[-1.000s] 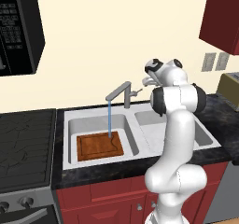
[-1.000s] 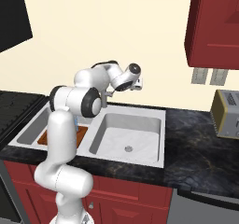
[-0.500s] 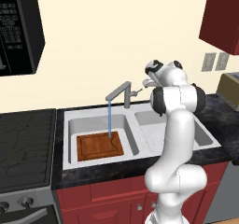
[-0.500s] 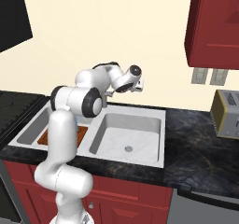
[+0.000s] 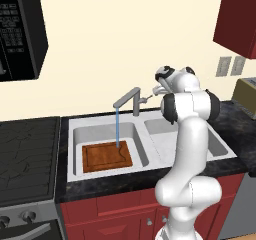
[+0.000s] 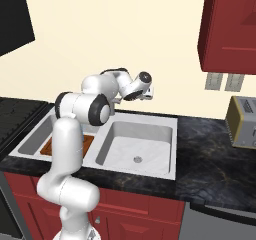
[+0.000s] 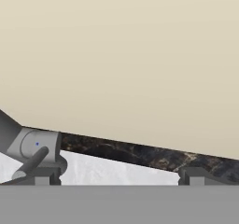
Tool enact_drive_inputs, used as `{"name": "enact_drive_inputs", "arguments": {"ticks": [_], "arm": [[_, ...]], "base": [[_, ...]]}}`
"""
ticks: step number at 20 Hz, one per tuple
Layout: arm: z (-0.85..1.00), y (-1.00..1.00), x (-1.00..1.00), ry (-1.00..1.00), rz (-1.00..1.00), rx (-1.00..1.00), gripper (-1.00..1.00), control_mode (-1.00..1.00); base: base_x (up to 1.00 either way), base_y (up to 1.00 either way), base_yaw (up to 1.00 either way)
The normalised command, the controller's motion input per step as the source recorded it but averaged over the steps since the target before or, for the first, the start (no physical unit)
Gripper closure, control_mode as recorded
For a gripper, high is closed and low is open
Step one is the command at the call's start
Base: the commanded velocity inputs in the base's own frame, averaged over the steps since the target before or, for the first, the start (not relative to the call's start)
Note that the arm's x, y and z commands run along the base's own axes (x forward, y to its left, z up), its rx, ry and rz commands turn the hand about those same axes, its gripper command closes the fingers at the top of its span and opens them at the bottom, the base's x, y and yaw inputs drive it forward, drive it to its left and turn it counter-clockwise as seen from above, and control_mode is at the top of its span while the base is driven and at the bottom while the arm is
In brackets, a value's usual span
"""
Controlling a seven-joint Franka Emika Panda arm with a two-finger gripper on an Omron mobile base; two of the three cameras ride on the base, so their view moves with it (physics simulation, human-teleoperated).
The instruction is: Turn on the sink faucet with hot water and rinse the cutting board for ten seconds, then turn off the faucet. Push the cutting board to reach the water if necessary.
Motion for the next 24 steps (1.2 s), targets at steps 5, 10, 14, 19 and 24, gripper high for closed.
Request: {"name": "enact_drive_inputs", "arguments": {"ticks": [5, 10, 14, 19, 24], "arm": [[0.0, 0.0, 0.0, 0.0, 0.0, 0.0, -1.0, -1.0], [0.0, 0.0, 0.0, 0.0, 0.0, 0.0, -1.0, -1.0], [0.0, 0.04, 0.0, 0.0, 0.0, 0.0, -1.0, -1.0], [0.0, 0.05, 0.0, 0.0, 0.0, 0.0, -1.0, -1.0], [0.0, 0.06, 0.0, 0.0, 0.0, 0.0, -1.0, -1.0]], "base": [[0.0, 0.0, 0.0], [0.0, 0.0, 0.0], [0.0, 0.0, 0.0], [0.0, 0.0, 0.0], [0.0, 0.0, 0.0]]}}
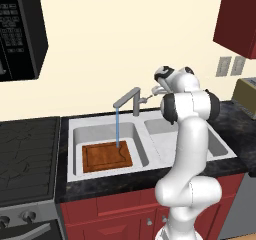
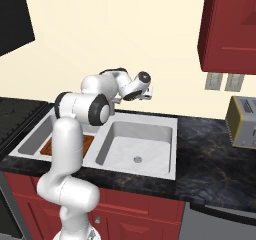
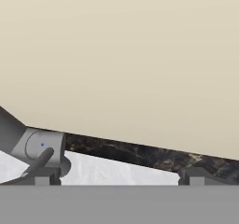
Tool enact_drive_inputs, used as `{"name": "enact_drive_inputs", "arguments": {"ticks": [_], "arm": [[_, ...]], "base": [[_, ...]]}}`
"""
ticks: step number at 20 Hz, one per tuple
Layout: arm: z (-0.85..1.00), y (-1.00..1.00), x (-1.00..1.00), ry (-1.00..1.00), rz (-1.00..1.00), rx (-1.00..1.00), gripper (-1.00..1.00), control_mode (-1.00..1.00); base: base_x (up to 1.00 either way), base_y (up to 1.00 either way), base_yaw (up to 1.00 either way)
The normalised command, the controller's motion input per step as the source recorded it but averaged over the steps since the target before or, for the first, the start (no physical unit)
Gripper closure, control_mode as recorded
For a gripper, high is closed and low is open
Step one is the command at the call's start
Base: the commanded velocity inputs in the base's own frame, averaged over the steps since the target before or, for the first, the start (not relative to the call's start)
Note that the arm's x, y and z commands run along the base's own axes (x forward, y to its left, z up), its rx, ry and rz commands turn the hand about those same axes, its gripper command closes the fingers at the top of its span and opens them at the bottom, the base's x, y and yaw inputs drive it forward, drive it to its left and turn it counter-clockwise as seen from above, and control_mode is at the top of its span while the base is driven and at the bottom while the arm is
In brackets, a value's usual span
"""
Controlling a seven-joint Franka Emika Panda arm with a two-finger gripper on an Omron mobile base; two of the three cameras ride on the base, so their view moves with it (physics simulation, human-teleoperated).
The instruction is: Turn on the sink faucet with hot water and rinse the cutting board for ten seconds, then turn off the faucet. Push the cutting board to reach the water if necessary.
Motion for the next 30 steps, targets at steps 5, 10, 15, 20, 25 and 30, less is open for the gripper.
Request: {"name": "enact_drive_inputs", "arguments": {"ticks": [5, 10, 15, 20, 25, 30], "arm": [[-0.02, 0.03, 0.0, 0.0, 0.0, 0.0, -1.0, -1.0], [-0.09, 0.01, 0.0, 0.0, 0.0, 0.0, -1.0, -1.0], [-0.19, 0.0, 0.0, 0.0, 0.0, 0.0, -1.0, -1.0], [-0.11, 0.0, 0.0, 0.0, 0.0, 0.0, -1.0, -1.0], [0.0, 0.11, 0.0, 0.0, 0.0, 0.0, -1.0, -1.0], [0.0, 0.12, 0.0, 0.0, 0.0, 0.0, -1.0, -1.0]], "base": [[0.0, 0.0, 0.0], [0.0, 0.0, 0.0], [0.0, 0.0, 0.0], [0.0, 0.0, 0.0], [0.0, 0.0, 0.0], [0.0, 0.0, 0.0]]}}
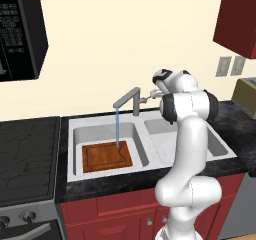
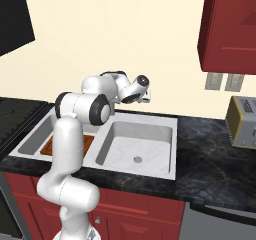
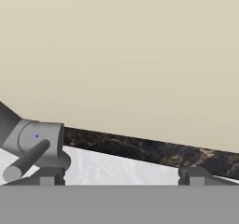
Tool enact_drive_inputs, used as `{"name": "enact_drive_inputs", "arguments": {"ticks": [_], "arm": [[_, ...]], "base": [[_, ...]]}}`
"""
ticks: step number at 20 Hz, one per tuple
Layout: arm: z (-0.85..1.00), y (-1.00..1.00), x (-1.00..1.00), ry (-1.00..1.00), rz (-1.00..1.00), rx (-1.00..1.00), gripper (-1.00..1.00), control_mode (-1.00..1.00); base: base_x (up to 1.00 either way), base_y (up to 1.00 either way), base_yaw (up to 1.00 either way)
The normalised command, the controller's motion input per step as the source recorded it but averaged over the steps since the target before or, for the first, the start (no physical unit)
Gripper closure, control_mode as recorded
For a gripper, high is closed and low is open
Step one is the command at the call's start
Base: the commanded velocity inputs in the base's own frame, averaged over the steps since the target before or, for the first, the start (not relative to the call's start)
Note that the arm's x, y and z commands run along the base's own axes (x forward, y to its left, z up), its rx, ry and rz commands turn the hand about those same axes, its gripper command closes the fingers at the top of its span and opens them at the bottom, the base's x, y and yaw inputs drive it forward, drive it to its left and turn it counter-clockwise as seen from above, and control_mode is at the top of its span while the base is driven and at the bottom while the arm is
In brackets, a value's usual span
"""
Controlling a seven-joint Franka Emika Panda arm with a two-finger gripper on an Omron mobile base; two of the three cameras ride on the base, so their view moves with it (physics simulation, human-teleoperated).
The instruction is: Turn on the sink faucet with hot water and rinse the cutting board for ten seconds, then turn off the faucet. Push the cutting board to reach the water if necessary.
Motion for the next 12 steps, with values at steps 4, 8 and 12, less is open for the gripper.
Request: {"name": "enact_drive_inputs", "arguments": {"ticks": [4, 8, 12], "arm": [[0.0, 0.11, 0.0, 0.0, 0.0, 0.0, -1.0, -1.0], [0.0, 0.1, 0.0, 0.0, 0.0, 0.0, -1.0, -1.0], [0.0, 0.09, 0.0, 0.0, 0.0, 0.0, -1.0, -1.0]], "base": [[0.0, 0.0, 0.0], [0.0, 0.0, 0.0], [0.0, 0.0, 0.0]]}}
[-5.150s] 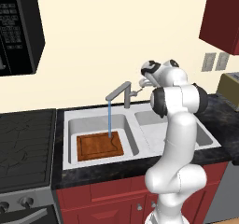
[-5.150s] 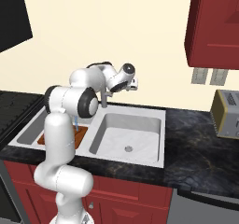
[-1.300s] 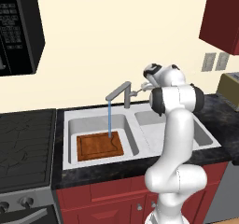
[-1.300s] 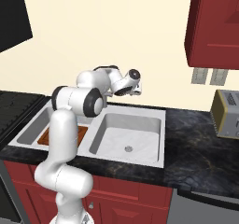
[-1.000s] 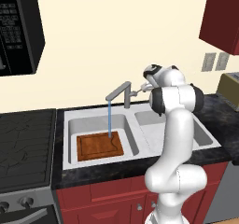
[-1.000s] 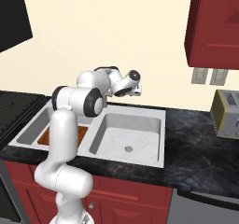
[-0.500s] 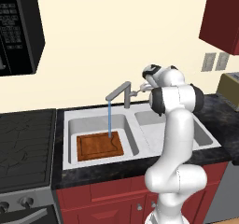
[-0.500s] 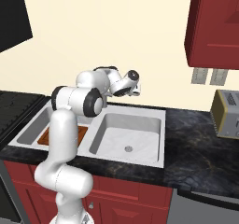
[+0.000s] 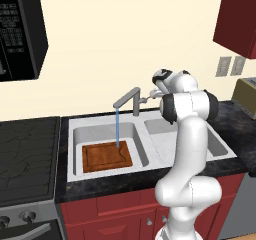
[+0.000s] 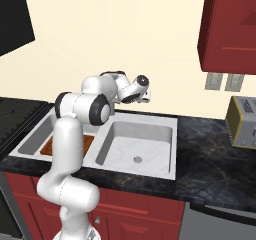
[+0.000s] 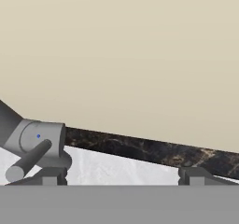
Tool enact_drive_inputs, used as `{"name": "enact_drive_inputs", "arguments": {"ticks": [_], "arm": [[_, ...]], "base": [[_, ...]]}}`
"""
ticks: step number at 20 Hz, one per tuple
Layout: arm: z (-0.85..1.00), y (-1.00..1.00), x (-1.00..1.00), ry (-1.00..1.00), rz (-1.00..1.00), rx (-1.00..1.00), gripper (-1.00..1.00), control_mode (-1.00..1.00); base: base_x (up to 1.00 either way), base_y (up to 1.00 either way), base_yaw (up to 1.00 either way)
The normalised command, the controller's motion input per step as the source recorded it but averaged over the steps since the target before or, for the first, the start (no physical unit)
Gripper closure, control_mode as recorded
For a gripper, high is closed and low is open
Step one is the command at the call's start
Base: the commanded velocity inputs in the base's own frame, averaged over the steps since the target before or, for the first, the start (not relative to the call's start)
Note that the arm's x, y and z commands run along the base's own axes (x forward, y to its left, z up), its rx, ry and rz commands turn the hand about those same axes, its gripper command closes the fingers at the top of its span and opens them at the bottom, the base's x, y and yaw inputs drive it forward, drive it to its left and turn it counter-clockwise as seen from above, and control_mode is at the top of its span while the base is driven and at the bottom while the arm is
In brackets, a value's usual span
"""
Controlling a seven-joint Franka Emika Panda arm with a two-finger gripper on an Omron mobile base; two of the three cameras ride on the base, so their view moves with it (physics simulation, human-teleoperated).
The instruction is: Turn on the sink faucet with hot water and rinse the cutting board for ten seconds, then turn off the faucet. Push the cutting board to reach the water if necessary.
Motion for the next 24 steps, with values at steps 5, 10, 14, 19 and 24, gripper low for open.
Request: {"name": "enact_drive_inputs", "arguments": {"ticks": [5, 10, 14, 19, 24], "arm": [[0.0, 0.08, 0.0, 0.0, 0.0, 0.0, -1.0, -1.0], [0.0, 0.08, 0.0, 0.0, 0.0, 0.0, -1.0, -1.0], [0.0, 0.13, 0.0, 0.0, 0.0, 0.0, -1.0, -1.0], [0.0, 0.17, 0.0, 0.0, 0.0, 0.0, -1.0, -1.0], [0.0, 0.16, 0.0, 0.0, 0.0, 0.0, -1.0, -1.0]], "base": [[0.0, 0.0, 0.0], [0.0, 0.0, 0.0], [0.0, 0.0, 0.0], [0.0, 0.0, 0.0], [0.0, 0.0, 0.0]]}}
